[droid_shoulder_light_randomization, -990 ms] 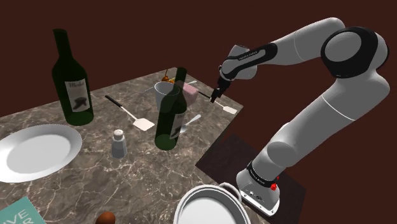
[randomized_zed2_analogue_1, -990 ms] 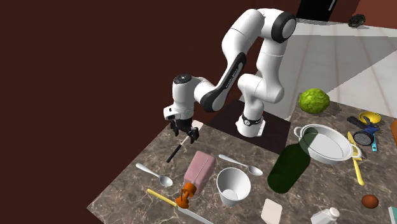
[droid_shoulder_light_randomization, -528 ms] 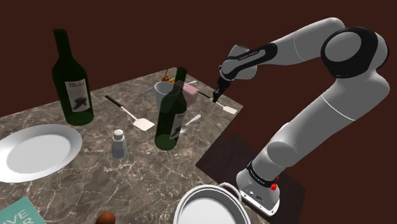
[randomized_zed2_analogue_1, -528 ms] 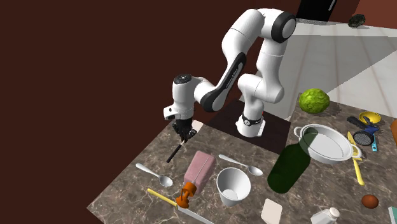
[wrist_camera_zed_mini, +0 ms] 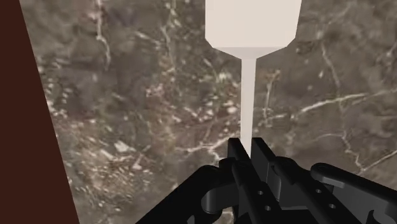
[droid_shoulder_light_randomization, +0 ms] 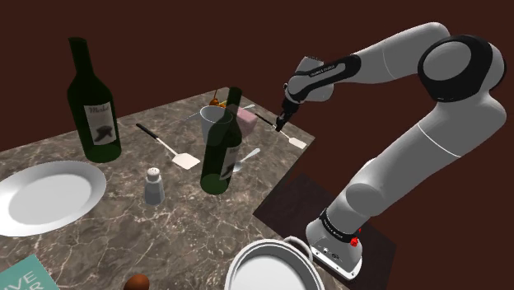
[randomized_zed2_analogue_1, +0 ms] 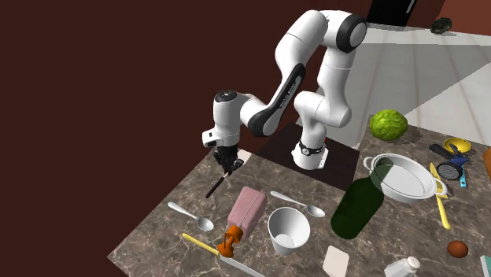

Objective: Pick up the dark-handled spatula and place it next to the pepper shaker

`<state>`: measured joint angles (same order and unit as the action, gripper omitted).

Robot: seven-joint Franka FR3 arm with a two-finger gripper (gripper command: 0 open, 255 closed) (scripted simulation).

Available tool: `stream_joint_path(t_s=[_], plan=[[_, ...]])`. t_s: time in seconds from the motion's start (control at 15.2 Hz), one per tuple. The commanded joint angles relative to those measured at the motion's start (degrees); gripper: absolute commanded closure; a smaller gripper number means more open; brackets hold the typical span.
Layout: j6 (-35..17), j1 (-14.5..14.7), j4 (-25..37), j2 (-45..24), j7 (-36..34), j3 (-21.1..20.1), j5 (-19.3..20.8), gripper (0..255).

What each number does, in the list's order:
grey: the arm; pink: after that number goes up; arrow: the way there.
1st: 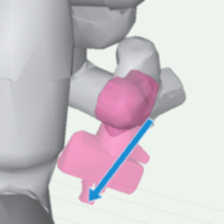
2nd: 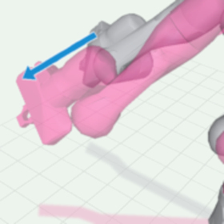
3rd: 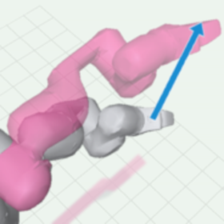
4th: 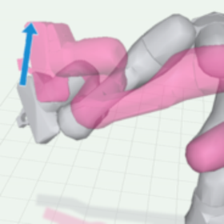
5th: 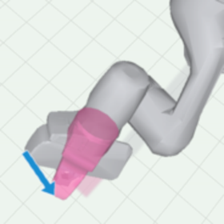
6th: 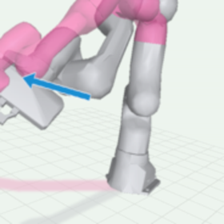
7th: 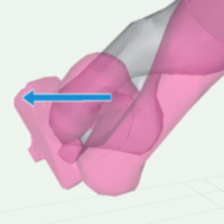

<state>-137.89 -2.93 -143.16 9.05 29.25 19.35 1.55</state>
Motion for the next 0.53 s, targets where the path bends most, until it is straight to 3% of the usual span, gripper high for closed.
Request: stream_joint_path(t_s=[0.0, 0.46], plan=[[1.54, -0.1, 0.62, 0.95, -0.29, -0.11, 0.39, 255], [7.49, -0.39, 3.19, 4.46, -1.36, -0.69, 1.56, 255]])
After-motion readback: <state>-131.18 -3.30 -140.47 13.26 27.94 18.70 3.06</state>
